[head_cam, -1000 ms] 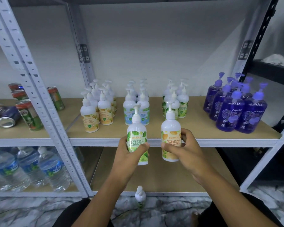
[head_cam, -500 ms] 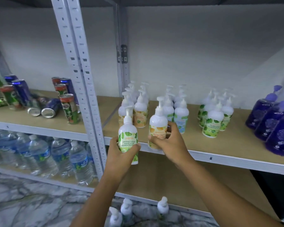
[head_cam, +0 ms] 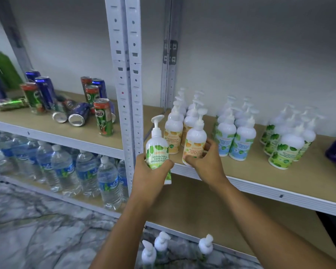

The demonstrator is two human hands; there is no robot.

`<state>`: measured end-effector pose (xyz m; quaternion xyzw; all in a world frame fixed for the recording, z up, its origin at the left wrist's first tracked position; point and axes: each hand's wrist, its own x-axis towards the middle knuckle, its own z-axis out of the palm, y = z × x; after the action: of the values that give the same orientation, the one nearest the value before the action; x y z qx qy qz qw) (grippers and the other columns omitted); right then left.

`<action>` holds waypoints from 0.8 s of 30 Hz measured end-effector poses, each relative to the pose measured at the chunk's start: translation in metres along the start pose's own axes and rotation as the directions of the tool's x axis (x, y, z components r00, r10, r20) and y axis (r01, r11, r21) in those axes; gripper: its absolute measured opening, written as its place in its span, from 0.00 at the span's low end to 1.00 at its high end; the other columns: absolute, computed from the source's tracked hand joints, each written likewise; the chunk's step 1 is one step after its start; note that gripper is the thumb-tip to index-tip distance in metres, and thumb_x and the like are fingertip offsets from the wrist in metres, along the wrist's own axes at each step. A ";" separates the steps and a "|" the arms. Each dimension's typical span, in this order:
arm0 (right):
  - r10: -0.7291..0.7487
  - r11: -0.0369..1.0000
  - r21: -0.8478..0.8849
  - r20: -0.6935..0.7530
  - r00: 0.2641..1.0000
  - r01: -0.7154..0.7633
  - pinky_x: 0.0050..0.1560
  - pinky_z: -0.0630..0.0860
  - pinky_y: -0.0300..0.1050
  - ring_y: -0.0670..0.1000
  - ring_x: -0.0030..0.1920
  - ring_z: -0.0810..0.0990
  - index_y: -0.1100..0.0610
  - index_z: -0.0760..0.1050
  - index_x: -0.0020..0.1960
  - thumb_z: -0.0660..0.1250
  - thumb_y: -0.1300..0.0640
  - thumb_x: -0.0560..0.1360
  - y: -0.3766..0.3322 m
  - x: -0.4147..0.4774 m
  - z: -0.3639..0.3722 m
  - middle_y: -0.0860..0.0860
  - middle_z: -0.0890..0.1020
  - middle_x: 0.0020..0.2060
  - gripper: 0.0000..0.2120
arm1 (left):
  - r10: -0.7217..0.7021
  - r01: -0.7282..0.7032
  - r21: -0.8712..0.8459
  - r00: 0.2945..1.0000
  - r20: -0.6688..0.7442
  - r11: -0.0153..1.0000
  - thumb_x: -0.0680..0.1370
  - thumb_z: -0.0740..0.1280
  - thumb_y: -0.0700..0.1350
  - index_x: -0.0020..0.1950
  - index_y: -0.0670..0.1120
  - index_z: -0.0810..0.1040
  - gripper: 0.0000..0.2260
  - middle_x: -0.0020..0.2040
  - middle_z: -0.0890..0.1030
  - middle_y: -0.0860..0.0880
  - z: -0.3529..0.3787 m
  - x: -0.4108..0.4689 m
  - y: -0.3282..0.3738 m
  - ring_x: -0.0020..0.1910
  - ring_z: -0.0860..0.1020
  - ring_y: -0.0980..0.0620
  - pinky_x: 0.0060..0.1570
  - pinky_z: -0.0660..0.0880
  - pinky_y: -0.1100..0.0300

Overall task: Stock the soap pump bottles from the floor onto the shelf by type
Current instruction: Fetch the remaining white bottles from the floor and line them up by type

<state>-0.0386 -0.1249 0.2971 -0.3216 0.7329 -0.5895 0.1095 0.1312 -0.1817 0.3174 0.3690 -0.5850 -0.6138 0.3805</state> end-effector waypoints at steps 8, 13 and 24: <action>0.019 0.990 -0.138 -0.002 1.000 -0.019 0.50 0.74 0.42 0.49 0.53 0.80 0.53 0.69 0.62 0.79 0.58 0.69 0.013 0.014 0.006 0.48 0.79 0.55 0.27 | -0.021 0.020 0.047 1.000 0.019 0.999 0.73 0.76 0.48 0.60 0.50 0.71 0.20 0.48 0.81 0.48 0.004 -0.006 -0.003 0.42 0.81 0.54 0.33 0.75 0.65; 0.022 0.985 -0.168 -0.020 1.000 -0.025 0.52 0.78 0.48 0.50 0.53 0.80 0.48 0.67 0.57 0.78 0.56 0.69 0.012 0.023 0.012 0.49 0.80 0.54 0.24 | -0.034 0.030 0.082 0.999 0.041 0.996 0.73 0.76 0.49 0.56 0.52 0.71 0.17 0.47 0.80 0.48 0.009 -0.009 -0.006 0.42 0.80 0.54 0.30 0.73 0.68; 0.008 0.989 -0.148 -0.035 0.999 -0.014 0.49 0.78 0.45 0.48 0.50 0.81 0.49 0.68 0.55 0.78 0.55 0.69 0.010 0.025 0.012 0.47 0.80 0.51 0.23 | -0.022 0.018 0.095 0.999 0.040 0.995 0.73 0.77 0.49 0.62 0.49 0.71 0.23 0.48 0.81 0.48 0.016 -0.007 -0.011 0.43 0.81 0.53 0.36 0.77 0.63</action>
<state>-0.0547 -0.1486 0.2900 -0.3148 0.7782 -0.5380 0.0760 0.1197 -0.1683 0.3068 0.3798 -0.6173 -0.5967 0.3443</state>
